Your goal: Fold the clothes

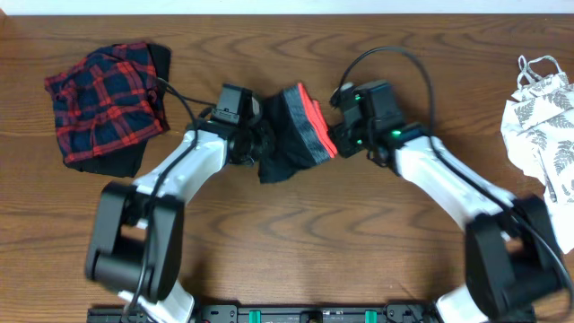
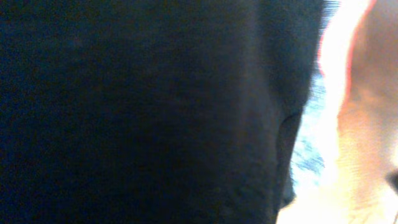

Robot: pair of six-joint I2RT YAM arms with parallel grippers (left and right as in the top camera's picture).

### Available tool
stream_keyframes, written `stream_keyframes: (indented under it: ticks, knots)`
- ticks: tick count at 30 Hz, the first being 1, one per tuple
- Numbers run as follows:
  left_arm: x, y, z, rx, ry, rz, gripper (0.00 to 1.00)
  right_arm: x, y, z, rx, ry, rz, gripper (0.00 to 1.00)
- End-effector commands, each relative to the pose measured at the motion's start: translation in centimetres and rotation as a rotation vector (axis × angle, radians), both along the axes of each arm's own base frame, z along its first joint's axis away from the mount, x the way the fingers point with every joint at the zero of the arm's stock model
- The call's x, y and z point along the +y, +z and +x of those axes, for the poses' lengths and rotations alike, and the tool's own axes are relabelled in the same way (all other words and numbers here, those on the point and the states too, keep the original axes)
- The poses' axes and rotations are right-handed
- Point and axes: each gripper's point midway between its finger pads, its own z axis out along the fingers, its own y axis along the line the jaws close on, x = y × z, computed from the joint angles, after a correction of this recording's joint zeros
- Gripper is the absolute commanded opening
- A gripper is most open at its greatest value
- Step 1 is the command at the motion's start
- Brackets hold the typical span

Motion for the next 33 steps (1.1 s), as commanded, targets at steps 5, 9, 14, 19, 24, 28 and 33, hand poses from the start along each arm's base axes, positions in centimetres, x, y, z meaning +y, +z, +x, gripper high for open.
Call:
stream_keyframes:
  ticks: [5,9,14,19,24,28,33]
  knots:
    - [3.8,5.6,4.1,-0.252,0.089,0.208,0.05,-2.2,6.2,0.1,-0.124,-0.054,0.025,0.44]
    - [6.0,7.1,5.8,-0.333,0.111,0.344,0.06,-2.4,7.4,-0.5,-0.14,-0.055,0.029,0.44]
    - [9.1,8.7,7.5,-0.394,0.146,0.445,0.06,-2.6,7.7,-0.9,-0.136,-0.056,0.028,0.44]
    - [11.6,9.8,8.5,-0.403,0.209,0.438,0.06,-2.6,7.6,-1.0,-0.13,-0.055,0.026,0.43]
    - [12.7,11.3,9.4,-0.432,0.243,0.435,0.06,-2.6,7.6,-1.0,-0.13,-0.055,0.025,0.43]
    - [13.6,14.7,11.2,-0.519,0.256,0.441,0.06,-2.6,7.6,-1.0,-0.129,-0.055,0.025,0.43]
    - [16.1,20.1,14.0,-0.635,0.319,0.432,0.06,-2.6,7.4,-1.1,-0.122,-0.055,0.023,0.43]
